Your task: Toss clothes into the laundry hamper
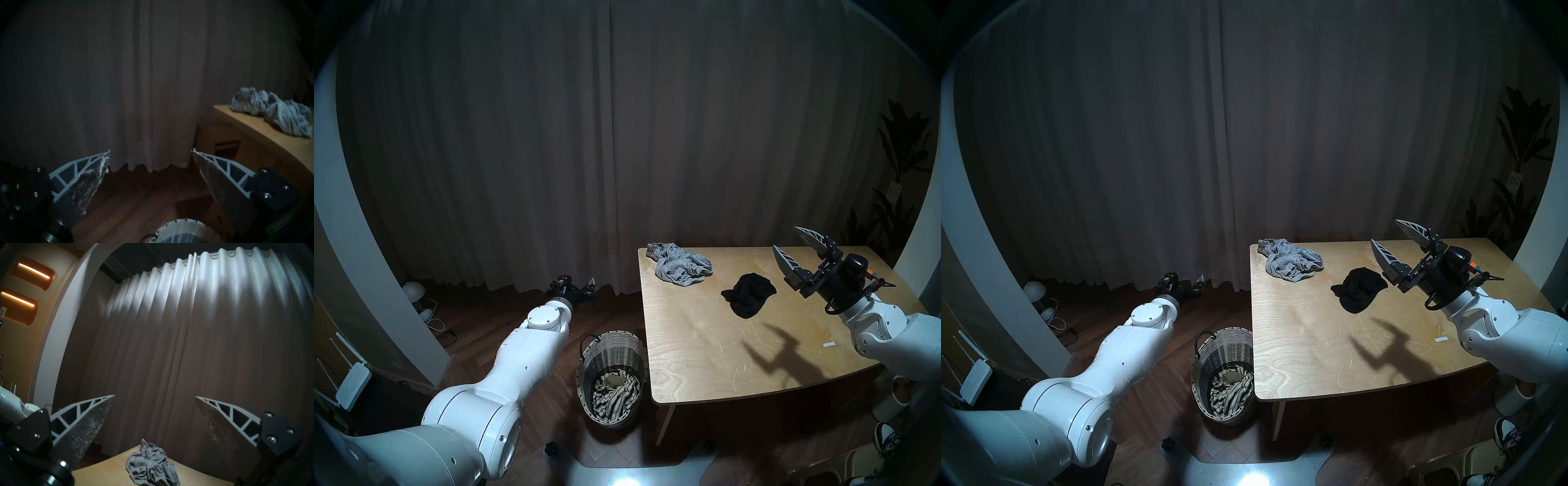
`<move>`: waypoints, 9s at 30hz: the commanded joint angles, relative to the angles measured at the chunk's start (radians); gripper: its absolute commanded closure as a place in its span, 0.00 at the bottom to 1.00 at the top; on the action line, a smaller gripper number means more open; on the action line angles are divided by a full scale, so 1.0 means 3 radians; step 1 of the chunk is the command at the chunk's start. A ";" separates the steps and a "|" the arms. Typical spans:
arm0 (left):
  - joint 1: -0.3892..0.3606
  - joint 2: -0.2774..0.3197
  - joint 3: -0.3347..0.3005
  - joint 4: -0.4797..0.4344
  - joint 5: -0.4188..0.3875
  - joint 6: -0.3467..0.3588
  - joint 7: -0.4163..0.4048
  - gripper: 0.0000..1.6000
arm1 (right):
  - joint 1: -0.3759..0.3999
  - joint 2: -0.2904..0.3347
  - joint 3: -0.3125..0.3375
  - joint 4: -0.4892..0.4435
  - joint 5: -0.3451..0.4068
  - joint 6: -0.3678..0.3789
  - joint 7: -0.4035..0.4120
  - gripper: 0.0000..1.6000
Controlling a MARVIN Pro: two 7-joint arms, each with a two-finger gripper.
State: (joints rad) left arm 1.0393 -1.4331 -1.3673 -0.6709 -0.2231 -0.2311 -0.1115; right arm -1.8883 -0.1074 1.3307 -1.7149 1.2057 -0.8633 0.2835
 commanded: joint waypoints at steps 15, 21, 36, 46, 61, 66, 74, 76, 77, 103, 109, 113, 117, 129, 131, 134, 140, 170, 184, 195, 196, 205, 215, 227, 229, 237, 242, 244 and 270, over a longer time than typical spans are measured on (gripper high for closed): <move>0.0330 0.0177 -0.0170 -0.0546 -0.0102 -0.0376 0.0104 0.00 | 0.0074 -0.0071 -0.0140 0.0294 -0.0118 0.0788 -0.0182 0.00; 0.0448 0.0204 -0.0202 -0.0620 -0.0131 -0.0419 0.0145 0.00 | 0.0104 -0.0166 -0.0220 0.0356 -0.0202 0.0981 -0.0241 0.00; 0.0674 0.0249 -0.0261 -0.0818 -0.0193 -0.0531 0.0244 0.00 | 0.0346 -0.0380 -0.0244 0.0402 -0.0343 0.1365 -0.0433 0.00; 0.0816 0.0305 -0.0335 -0.0951 -0.0231 -0.0606 0.0330 0.00 | 0.0607 -0.0482 -0.0121 0.0369 -0.0385 0.1547 -0.0604 0.00; 0.0991 0.0323 -0.0383 -0.1213 -0.0267 -0.0726 0.0427 0.00 | 0.0808 -0.0745 -0.0212 0.0320 -0.0575 0.1794 -0.0777 0.00; 0.1039 0.0305 -0.0362 -0.1286 -0.0261 -0.0750 0.0436 0.00 | 0.0838 -0.0826 -0.0278 0.0361 -0.0648 0.1870 -0.0823 0.00; 0.1136 0.0275 -0.0307 -0.1406 -0.0235 -0.0783 0.0440 0.00 | 0.0941 -0.0972 -0.0397 0.0478 -0.0773 0.2013 -0.0913 0.00; 0.1154 0.0264 -0.0282 -0.1442 -0.0225 -0.0794 0.0437 0.00 | 0.0980 -0.1012 -0.0427 0.0512 -0.0806 0.2050 -0.0934 0.00; 0.1161 0.0260 -0.0272 -0.1457 -0.0220 -0.0798 0.0433 0.00 | 0.0997 -0.1030 -0.0440 0.0527 -0.0822 0.2067 -0.0944 0.00; 0.1317 0.0216 -0.0126 -0.1766 -0.0133 -0.0870 0.0367 0.00 | 0.1526 -0.1543 -0.0707 0.0801 -0.1193 0.2460 -0.1135 0.00; 0.1417 0.0211 -0.0132 -0.1863 -0.0126 -0.0901 0.0366 0.00 | 0.1661 -0.1683 -0.0804 0.0895 -0.1348 0.2536 -0.1181 0.00; 0.1474 0.0214 -0.0147 -0.1919 -0.0124 -0.0920 0.0365 0.00 | 0.1744 -0.1777 -0.0871 0.0960 -0.1436 0.2582 -0.1213 0.00; 0.1538 0.0226 -0.0179 -0.1990 -0.0121 -0.0943 0.0368 0.00 | 0.1839 -0.1880 -0.0960 0.1046 -0.1534 0.2634 -0.1243 0.00; 0.1728 0.0269 -0.0273 -0.2158 -0.0115 -0.0997 0.0376 0.00 | 0.2025 -0.2164 -0.1244 0.1437 -0.1774 0.2806 -0.1341 0.00; 0.1758 0.0279 -0.0291 -0.2188 -0.0114 -0.1006 0.0380 0.00 | 0.2060 -0.2208 -0.1288 0.1515 -0.1814 0.2836 -0.1356 0.00; 0.1799 0.0289 -0.0315 -0.2233 -0.0112 -0.1019 0.0385 0.00 | 0.2114 -0.2271 -0.1348 0.1618 -0.1870 0.2875 -0.1377 0.00; 0.1879 0.0305 -0.0357 -0.2336 -0.0106 -0.1049 0.0401 0.00 | 0.2237 -0.2405 -0.1457 0.1793 -0.1988 0.2925 -0.1421 0.00; 0.2647 0.0354 -0.0505 -0.3457 -0.0107 -0.1248 0.0502 0.00 | 0.2985 -0.2768 -0.1821 0.1755 -0.2770 0.2386 -0.1509 1.00; 0.3094 0.0464 -0.0513 -0.4077 -0.0176 -0.0976 0.0468 0.00 | 0.2520 -0.2228 -0.1657 0.1040 -0.2706 0.1673 -0.1402 1.00; 0.3381 0.0525 -0.0628 -0.4443 -0.0289 -0.0541 0.0509 0.00 | 0.2746 -0.2625 -0.1887 0.1615 -0.3026 0.1934 -0.1467 1.00; 0.3389 0.0531 -0.0633 -0.4450 -0.0292 -0.0511 0.0506 0.00 | 0.2816 -0.2705 -0.1910 0.1731 -0.3047 0.1950 -0.1456 1.00; 0.3344 0.0562 -0.0665 -0.4455 -0.0316 -0.0391 0.0527 0.00 | 0.3148 -0.3065 -0.2098 0.2344 -0.3194 0.2207 -0.1410 1.00; 0.3331 0.0596 -0.0757 -0.4519 -0.0340 -0.0241 0.0607 0.00 | 0.3327 -0.3324 -0.2259 0.3013 -0.3320 0.2349 -0.1373 1.00; 0.3192 0.0592 -0.0672 -0.4518 -0.0317 -0.0029 0.0682 0.00 | 0.3455 -0.3534 -0.2375 0.3677 -0.3415 0.1892 -0.1240 0.00; 0.3182 0.0591 -0.0659 -0.4516 -0.0311 -0.0011 0.0695 0.00 | 0.3493 -0.3584 -0.2385 0.3781 -0.3419 0.1848 -0.1220 0.00; 0.3148 0.0598 -0.0619 -0.4515 -0.0295 0.0043 0.0739 0.00 | 0.3647 -0.3843 -0.2372 0.4176 -0.3300 0.2023 -0.0957 0.00; 0.3137 0.0612 -0.0618 -0.4545 -0.0281 0.0065 0.0765 0.00 | 0.3707 -0.3922 -0.2304 0.4314 -0.3153 0.2177 -0.0795 1.00; 0.3134 0.0618 -0.0619 -0.4562 -0.0275 0.0068 0.0775 0.00 | 0.3745 -0.3949 -0.2264 0.4349 -0.3066 0.2219 -0.0691 1.00; 0.3139 0.0655 -0.0526 -0.4662 -0.0237 0.0058 0.0765 0.00 | 0.3792 -0.3646 -0.1961 0.3301 -0.2374 0.1861 0.0898 1.00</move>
State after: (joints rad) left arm 1.9853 -1.2383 -1.5201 -2.0394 -0.2934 -0.2042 0.1203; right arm -0.7451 -1.2287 0.7202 -0.6280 0.4393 -0.2768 0.4593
